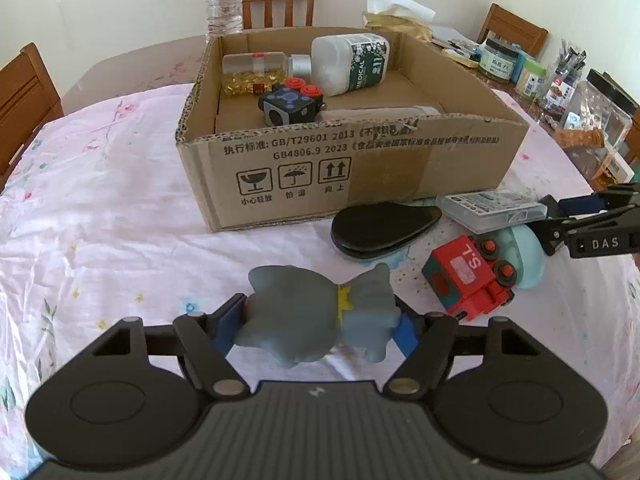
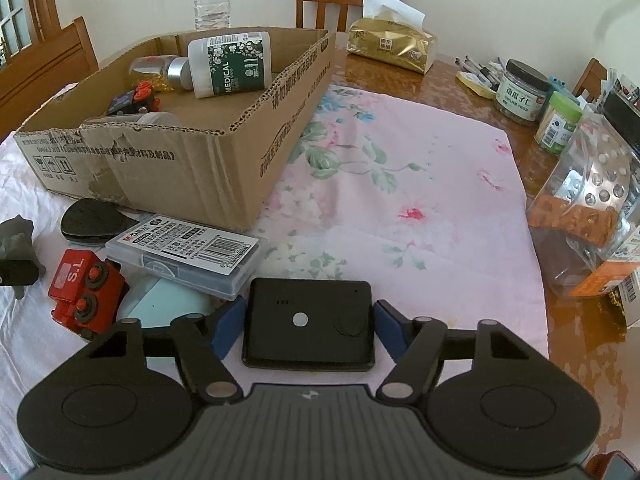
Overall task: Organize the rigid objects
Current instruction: 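Carry the elephant plush and black case into the box and open both tools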
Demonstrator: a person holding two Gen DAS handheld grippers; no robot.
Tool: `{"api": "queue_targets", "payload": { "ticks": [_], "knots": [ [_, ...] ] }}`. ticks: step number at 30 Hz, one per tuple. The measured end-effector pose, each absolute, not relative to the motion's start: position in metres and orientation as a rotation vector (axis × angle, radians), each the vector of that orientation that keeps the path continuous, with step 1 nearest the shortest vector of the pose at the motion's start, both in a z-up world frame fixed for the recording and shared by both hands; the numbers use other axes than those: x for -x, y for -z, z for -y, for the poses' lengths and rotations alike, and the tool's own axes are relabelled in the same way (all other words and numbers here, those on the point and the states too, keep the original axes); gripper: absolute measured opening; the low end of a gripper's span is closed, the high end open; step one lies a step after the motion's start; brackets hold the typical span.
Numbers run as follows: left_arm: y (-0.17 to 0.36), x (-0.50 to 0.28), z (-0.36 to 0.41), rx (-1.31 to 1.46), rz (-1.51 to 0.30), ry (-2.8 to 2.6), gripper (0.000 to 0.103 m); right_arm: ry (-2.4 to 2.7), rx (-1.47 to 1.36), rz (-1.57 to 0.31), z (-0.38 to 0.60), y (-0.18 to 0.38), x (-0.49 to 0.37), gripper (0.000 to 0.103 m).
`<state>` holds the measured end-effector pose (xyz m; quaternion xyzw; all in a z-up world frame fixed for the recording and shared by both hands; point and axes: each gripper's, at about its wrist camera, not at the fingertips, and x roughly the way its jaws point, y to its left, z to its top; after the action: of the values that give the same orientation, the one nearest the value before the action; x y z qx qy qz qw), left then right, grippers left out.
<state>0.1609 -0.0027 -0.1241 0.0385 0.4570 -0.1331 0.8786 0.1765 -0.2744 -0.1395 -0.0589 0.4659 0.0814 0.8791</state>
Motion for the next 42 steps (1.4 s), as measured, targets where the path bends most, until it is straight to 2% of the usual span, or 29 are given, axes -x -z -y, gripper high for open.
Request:
{"api": "queue_targets", "payload": {
  "ticks": [14,22,30,42],
  "knots": [
    [0.103,-0.162,-0.004,-0.129,-0.976,0.317,0.072,-0.177,0.175,-0.993,0.281,0.119,-0.17,0.074],
    [0.08,-0.161,-0.008,-0.174,-1.009,0.332,0.072,-0.281,0.228,-0.917,0.272,0.062,-0.172,0.074],
    [0.057,-0.159,-0.016,-0.151,-0.969,0.317,0.072,-0.394,0.24,-0.807,0.246,0.023,-0.21,0.074],
    [0.04,-0.166,-0.023,-0.12,-0.939,0.258,0.072,-0.475,0.288,-0.784,0.202,0.036,-0.276,0.074]
  ]
}}
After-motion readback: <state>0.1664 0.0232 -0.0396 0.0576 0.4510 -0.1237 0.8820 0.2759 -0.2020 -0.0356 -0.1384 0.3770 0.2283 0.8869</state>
